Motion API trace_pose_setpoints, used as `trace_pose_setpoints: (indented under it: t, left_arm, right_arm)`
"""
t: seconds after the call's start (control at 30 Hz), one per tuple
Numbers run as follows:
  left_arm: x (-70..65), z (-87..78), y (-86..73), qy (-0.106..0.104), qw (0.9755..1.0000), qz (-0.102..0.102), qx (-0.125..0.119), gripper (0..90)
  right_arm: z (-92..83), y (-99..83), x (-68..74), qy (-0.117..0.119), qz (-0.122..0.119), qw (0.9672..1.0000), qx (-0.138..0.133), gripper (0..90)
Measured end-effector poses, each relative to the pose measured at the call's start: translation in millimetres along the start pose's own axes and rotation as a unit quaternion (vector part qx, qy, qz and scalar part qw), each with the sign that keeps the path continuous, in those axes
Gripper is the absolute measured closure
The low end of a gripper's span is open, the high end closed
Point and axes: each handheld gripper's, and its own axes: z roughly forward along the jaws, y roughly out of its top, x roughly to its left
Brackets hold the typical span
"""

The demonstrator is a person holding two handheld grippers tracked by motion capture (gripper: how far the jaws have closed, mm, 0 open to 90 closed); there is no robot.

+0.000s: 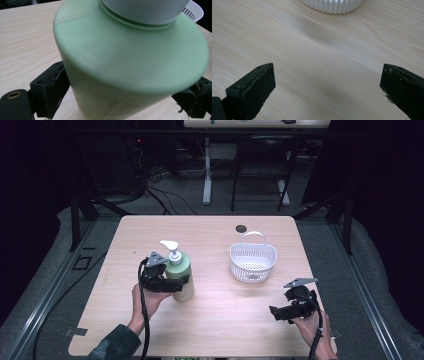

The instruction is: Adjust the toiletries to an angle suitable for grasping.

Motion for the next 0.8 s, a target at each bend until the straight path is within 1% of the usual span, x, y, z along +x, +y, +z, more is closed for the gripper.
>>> trace_pose_setpoints:
  t: [0.07,0.2,0.33,0.37,0.4,0.57,0.7,0.8]
  left_arm:
    - [-0.8,1.5,0.0,0.003,1.0000,-0.002,-0.004,9.3]
    - [0.3,5.4,-0.4,0.002,0.9999,-0.008,-0.011,8.8]
    - [-1.1,7.1,-0.8,0.004,0.9998,-0.009,-0.015,8.9]
    - [-1.5,7.1,-1.4,0.005,0.9998,-0.005,-0.016,9.2]
    - [-1.9,7.4,-2.0,0.006,0.9998,-0.006,-0.020,9.3]
    - [-2.1,7.3,-2.3,0.007,0.9997,-0.006,-0.021,9.8]
    - [-2.7,7.6,-2.5,0.005,0.9998,-0.003,-0.021,9.9]
    - [-3.2,7.6,-2.4,0.001,0.9998,0.003,-0.020,10.0]
  right_arm:
    - [-0.2,0.0,0.1,-0.001,0.001,1.0000,-0.001,0.0]
    - [-0.1,-0.2,-0.3,0.001,0.003,1.0000,0.000,0.0]
    - [0.0,-0.4,-0.5,0.002,0.003,1.0000,0.002,0.0]
    - [-0.5,-0.3,-0.6,0.000,0.004,1.0000,0.000,0.0]
    - [-0.7,-0.3,-0.7,0.000,0.003,1.0000,-0.001,0.0]
    - [-1.8,-0.6,-1.2,-0.001,0.003,1.0000,-0.002,0.0]
    - [-3.0,-0.7,-1.3,-0.003,0.003,1.0000,-0.003,0.0]
    - [-3.0,-0.9,-1.8,-0.005,0.002,1.0000,-0.002,0.0]
